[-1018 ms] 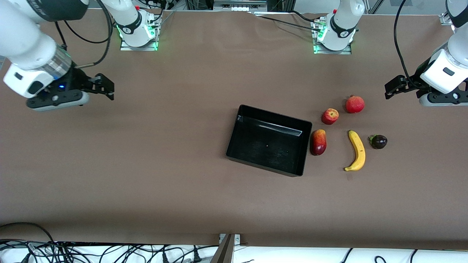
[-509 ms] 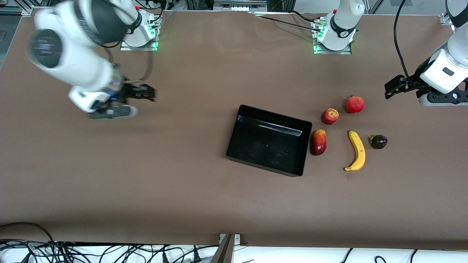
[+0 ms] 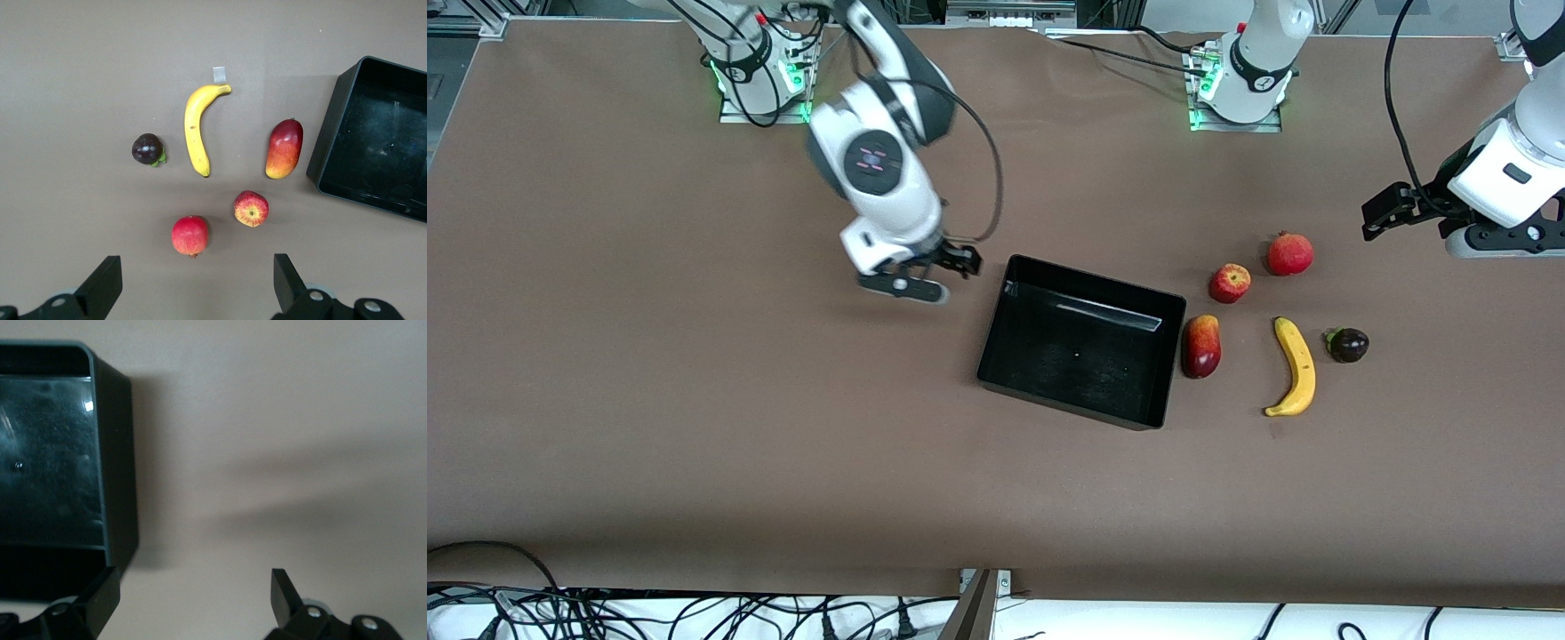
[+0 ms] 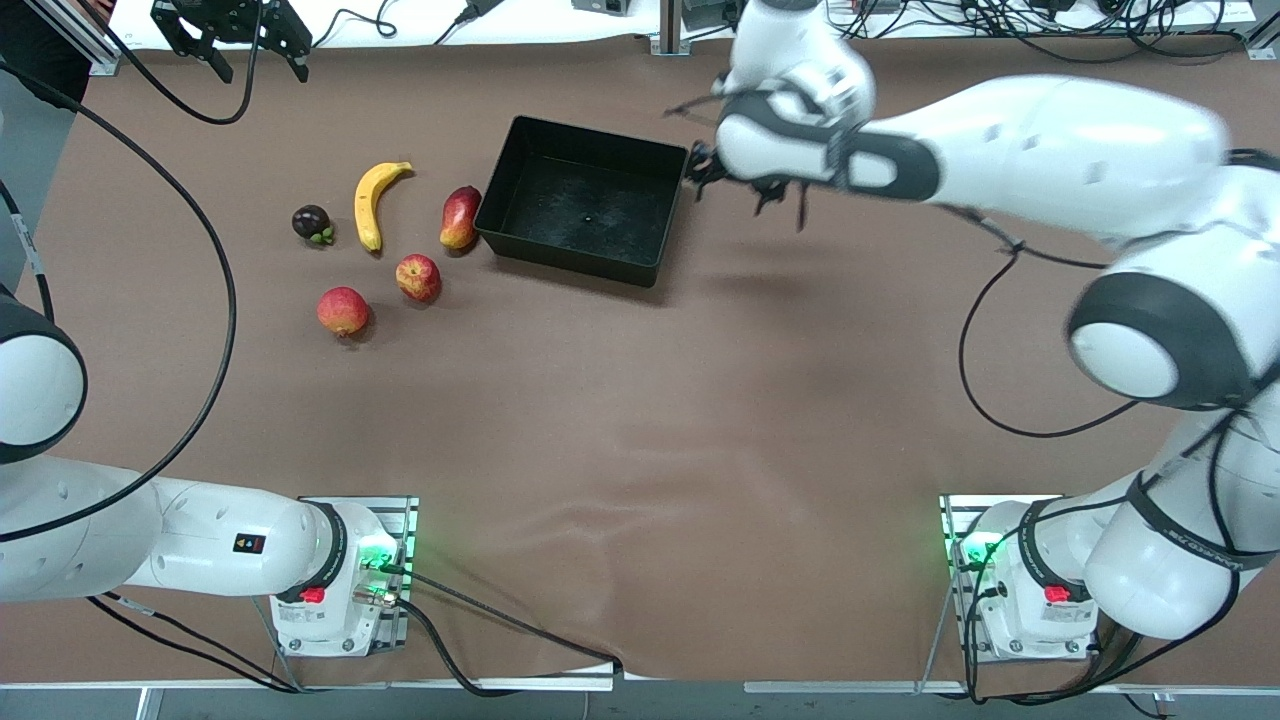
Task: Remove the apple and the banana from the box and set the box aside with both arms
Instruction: 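Reach the right gripper to the rim of the empty black tray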
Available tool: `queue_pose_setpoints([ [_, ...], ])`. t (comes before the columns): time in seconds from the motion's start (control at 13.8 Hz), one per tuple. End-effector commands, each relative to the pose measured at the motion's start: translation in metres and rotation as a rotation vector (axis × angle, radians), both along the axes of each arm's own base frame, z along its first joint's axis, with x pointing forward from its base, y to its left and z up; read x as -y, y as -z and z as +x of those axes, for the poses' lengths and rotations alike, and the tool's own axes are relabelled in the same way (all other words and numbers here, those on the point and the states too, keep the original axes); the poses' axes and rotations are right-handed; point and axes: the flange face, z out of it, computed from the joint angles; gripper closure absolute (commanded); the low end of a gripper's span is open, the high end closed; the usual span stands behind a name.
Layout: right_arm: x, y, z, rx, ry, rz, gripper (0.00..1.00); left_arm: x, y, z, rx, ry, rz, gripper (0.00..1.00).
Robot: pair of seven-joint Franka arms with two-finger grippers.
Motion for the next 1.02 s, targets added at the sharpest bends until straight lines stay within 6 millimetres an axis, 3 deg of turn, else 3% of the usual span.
queue_pose_setpoints([
  [0.0,-0.045,0.036,0.002,0.022,0.062,0.000,0.01,0.000,-0.007,-0.003,-0.002,0.019,-0.023,0.00],
  [0.22,-0.075,0.059,0.017,0.043,0.100,0.018,0.02,-0.001,-0.007,-0.004,0.000,0.017,-0.024,0.00],
  [0.44,-0.080,0.070,0.019,0.050,0.099,0.022,0.06,0.001,-0.008,-0.004,0.000,0.013,-0.023,0.00],
  [0.51,-0.080,0.076,0.018,0.045,0.099,0.016,0.14,0.001,-0.007,-0.003,-0.002,0.014,-0.023,0.00],
  [0.58,-0.080,0.081,0.017,0.043,0.092,0.011,0.28,0.001,-0.007,-0.004,0.000,0.017,-0.023,0.00],
  [0.65,-0.078,0.085,0.017,0.042,0.080,0.004,0.44,0.001,-0.007,-0.004,-0.002,0.017,-0.023,0.00],
  [0.8,-0.074,0.089,0.020,0.042,0.046,0.001,0.86,0.001,-0.007,-0.004,-0.002,0.011,-0.023,0.00],
  [0.87,-0.072,0.087,0.022,0.037,0.041,-0.002,1.00,0.001,-0.007,-0.004,-0.002,0.010,-0.023,0.00],
  [0.95,-0.069,0.083,0.024,0.042,0.041,-0.004,1.00,0.004,-0.007,-0.003,0.000,0.016,-0.023,0.00],
])
